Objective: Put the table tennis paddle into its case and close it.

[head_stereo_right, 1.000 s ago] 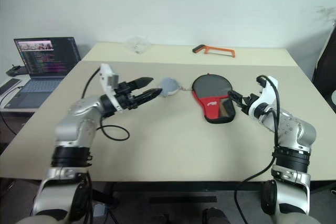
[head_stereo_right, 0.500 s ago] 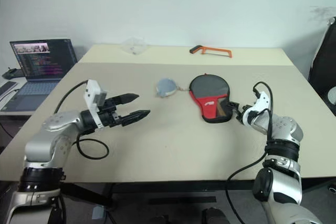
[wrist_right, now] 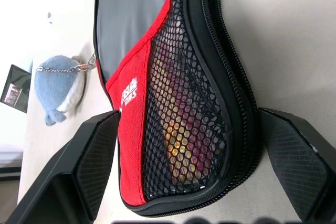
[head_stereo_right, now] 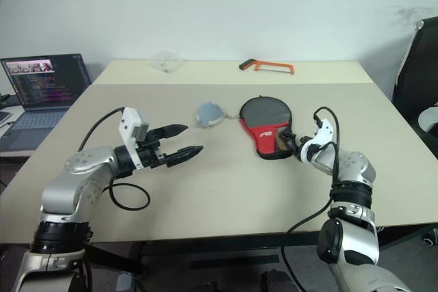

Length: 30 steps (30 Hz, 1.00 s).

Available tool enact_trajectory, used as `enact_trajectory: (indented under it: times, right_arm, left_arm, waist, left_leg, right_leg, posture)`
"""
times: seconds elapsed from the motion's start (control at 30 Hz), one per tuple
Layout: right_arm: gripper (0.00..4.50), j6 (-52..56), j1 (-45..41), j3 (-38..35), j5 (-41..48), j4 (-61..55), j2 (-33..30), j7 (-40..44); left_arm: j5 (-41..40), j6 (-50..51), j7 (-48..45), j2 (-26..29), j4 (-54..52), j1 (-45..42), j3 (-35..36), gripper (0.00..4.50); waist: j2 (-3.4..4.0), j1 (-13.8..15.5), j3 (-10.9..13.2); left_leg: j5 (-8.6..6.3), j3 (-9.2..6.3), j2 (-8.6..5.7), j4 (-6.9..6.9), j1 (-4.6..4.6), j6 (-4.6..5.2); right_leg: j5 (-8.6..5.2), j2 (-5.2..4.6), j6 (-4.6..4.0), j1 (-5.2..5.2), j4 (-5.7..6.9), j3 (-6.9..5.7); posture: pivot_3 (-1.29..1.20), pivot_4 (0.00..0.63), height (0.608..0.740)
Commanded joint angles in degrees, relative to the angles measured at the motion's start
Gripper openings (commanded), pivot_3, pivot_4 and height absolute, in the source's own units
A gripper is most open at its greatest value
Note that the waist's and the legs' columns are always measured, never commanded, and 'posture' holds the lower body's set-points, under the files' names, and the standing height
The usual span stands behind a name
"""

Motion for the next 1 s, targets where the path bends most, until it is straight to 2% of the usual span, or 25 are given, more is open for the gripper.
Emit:
enact_trajectory:
  times: [0.03,0.37,0.6,1.0]
  right_arm:
    - [4.5,0.13,-1.49,0.12,1.49,0.05,1.32,0.58]
    - [4.5,-7.91,-4.1,-2.6,0.68,12.03,2.91,3.23]
    - [4.5,-12.47,-6.76,-2.03,-0.06,18.77,2.97,5.98]
    - [4.5,-14.75,-9.94,-0.69,0.3,21.9,4.22,9.09]
  left_arm:
    - [-0.6,-0.38,0.03,0.03,-2.36,-0.91,0.1,4.47]
    - [0.09,-1.16,-0.3,-1.25,-0.43,-3.79,-1.91,4.47]
    - [0.52,-1.34,-0.76,-1.28,-0.45,-3.24,-2.13,4.47]
    - [0.94,-1.7,-1.0,-1.88,-0.34,-2.5,-3.08,4.47]
  waist:
    - [0.0,-0.01,0.0]
    - [-0.04,-1.02,-0.02]
    - [-0.05,-1.8,-0.03]
    - [-0.06,-2.6,-0.03]
  left_leg:
    - [0.0,0.04,0.01,0.0,0.0,0.0]
    - [0.0,0.28,0.16,0.0,0.04,0.0]
    - [0.0,0.56,0.35,-0.01,0.34,0.0]
    - [-0.01,0.89,0.37,-0.09,0.38,0.01]
  right_leg:
    - [0.0,0.01,0.0,0.0,-0.01,0.0]
    - [-0.02,0.16,0.07,0.07,-0.03,0.14]
    - [0.18,0.84,0.15,0.1,-0.01,1.07]
    - [0.25,0.92,0.27,0.01,-0.05,1.45]
  posture:
    - [0.0,0.15,0.74]
    - [0.0,0.15,0.74]
    - [0.0,0.15,0.74]
    - [0.0,0.15,0.74]
